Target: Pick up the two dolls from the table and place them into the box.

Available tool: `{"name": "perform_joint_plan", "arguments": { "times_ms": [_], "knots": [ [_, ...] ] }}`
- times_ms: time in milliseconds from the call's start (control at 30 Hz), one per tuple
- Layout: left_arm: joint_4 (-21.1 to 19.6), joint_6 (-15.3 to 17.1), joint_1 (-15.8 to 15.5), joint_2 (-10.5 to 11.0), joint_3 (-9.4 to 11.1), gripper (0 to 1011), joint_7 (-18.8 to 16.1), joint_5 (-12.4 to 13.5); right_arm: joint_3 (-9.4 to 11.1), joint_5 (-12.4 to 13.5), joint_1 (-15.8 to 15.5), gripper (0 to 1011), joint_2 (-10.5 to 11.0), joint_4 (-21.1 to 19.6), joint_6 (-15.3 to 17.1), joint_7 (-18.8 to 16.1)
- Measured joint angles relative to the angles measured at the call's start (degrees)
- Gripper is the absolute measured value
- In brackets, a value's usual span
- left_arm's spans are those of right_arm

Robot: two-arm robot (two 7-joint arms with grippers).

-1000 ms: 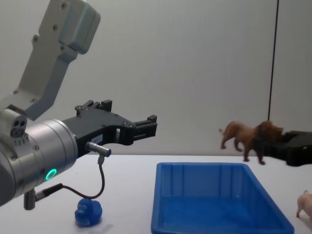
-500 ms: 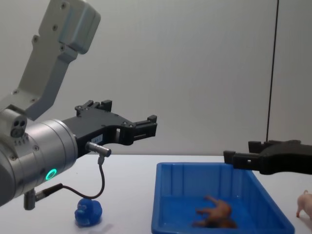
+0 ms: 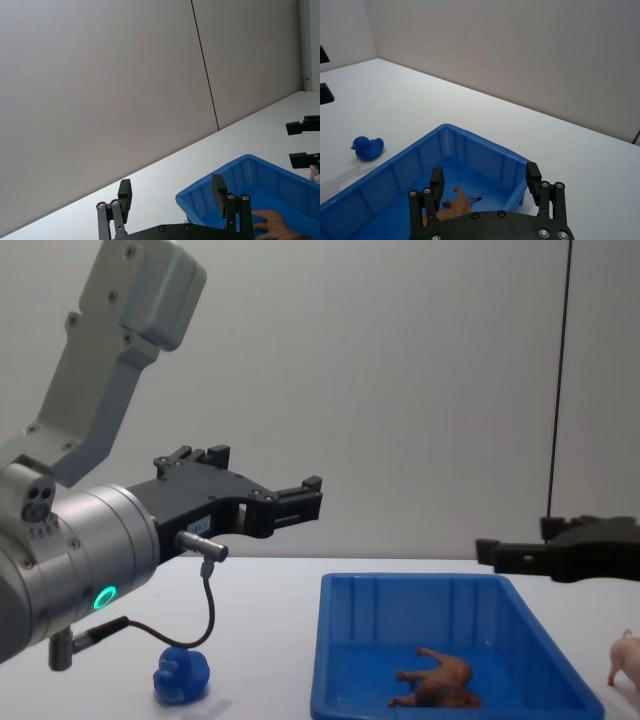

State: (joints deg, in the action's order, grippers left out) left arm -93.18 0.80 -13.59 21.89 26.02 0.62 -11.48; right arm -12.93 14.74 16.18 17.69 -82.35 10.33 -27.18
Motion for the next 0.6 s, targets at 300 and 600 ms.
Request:
{"name": "perform_joint_plan", "arguments": {
  "times_ms": [300, 600],
  "knots": [
    [0.0, 0.0, 0.0, 0.0, 0.0, 1001, 0.0, 0.0, 1.67, 2.37, -2.67, 1001, 1.98, -1.97, 0.7, 3.29],
    [0.0, 0.0, 0.0, 0.0, 0.0, 1001, 0.0, 0.0, 3.18, 4.56, -6.38, 1001, 4.14, -3.98, 2.1, 6.26]
  ]
}}
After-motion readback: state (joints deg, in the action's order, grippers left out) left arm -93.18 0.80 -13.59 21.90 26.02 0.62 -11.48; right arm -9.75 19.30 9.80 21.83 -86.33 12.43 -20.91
